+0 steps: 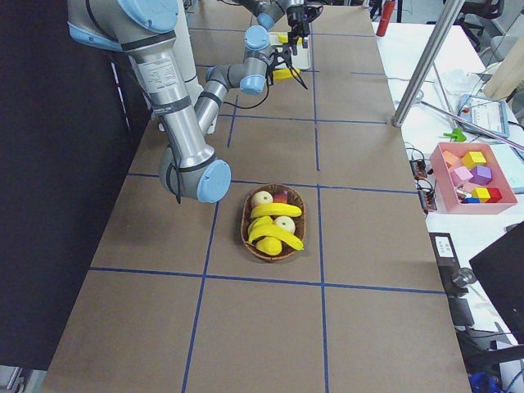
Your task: Transfer all bananas from basket to plate
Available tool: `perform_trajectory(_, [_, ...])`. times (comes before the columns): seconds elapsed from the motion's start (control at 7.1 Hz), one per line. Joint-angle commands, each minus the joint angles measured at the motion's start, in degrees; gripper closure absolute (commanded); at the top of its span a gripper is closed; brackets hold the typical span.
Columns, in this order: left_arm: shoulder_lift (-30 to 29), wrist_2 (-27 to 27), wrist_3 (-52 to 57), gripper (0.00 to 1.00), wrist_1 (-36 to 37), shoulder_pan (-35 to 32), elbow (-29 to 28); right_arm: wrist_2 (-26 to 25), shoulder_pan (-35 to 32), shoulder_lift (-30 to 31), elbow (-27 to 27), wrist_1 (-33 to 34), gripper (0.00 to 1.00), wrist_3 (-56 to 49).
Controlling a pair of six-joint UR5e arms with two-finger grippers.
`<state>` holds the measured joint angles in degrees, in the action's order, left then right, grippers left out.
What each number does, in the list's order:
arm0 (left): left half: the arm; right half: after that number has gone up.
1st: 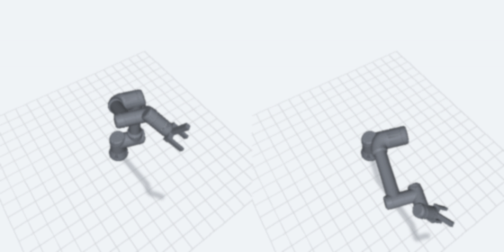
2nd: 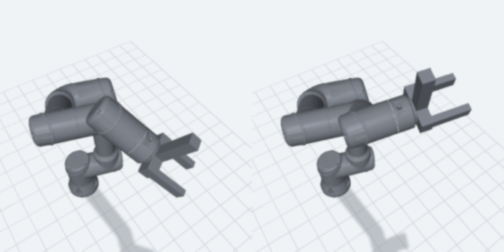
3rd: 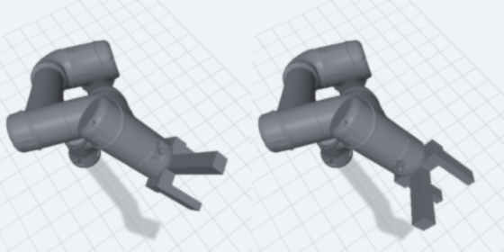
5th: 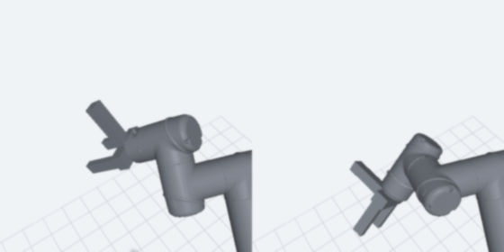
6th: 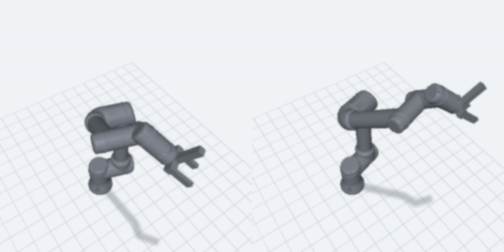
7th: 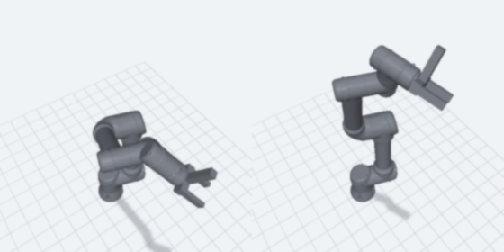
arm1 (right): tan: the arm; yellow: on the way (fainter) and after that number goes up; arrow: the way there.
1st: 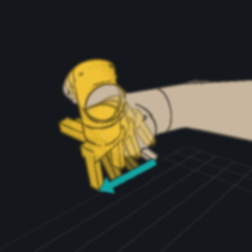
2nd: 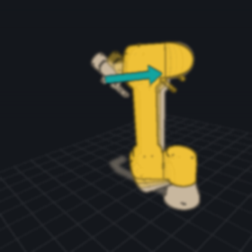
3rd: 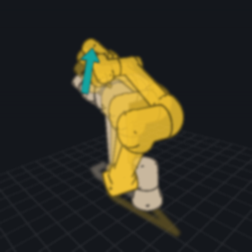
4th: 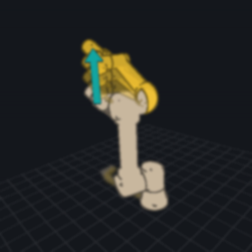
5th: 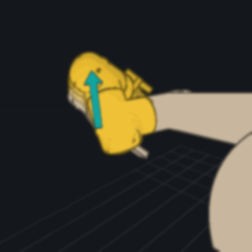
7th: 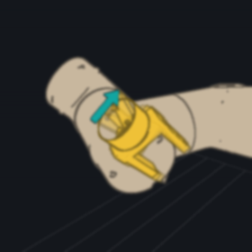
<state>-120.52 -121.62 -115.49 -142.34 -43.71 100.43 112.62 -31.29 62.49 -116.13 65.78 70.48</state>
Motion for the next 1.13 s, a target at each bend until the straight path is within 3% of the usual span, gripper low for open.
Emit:
perform_trajectory(0.0, [-3.9,9.7,-1.4,0.01,0.0,6.9,-1.8,-0.4,0.9,-1.1,0.6,-0.4,0.98,1.6])
perform_trajectory(0.28, [-6.5,10.2,-3.5,0.03,0.0,8.5,-4.4,-0.4,1.2,-1.1,0.6,-0.5,0.98,1.7])
perform_trajectory(0.42, [-6.2,10.0,-3.3,0.63,-0.3,8.6,-4.5,-0.3,1.1,-1.1,0.6,-0.5,0.98,1.7])
perform_trajectory(0.56, [-5.7,9.9,-2.5,1.00,-0.5,8.6,-4.5,-0.3,1.1,-1.1,0.6,-0.5,0.98,1.8])
perform_trajectory(0.84, [-5.4,9.9,2.0,1.00,-0.4,8.6,-4.5,-0.3,1.0,-1.1,0.5,-0.5,0.97,1.8])
perform_trajectory(0.99, [-5.3,9.9,2.0,1.00,-0.5,8.6,-4.5,-0.3,0.8,-1.1,0.6,-1.0,0.68,1.9])
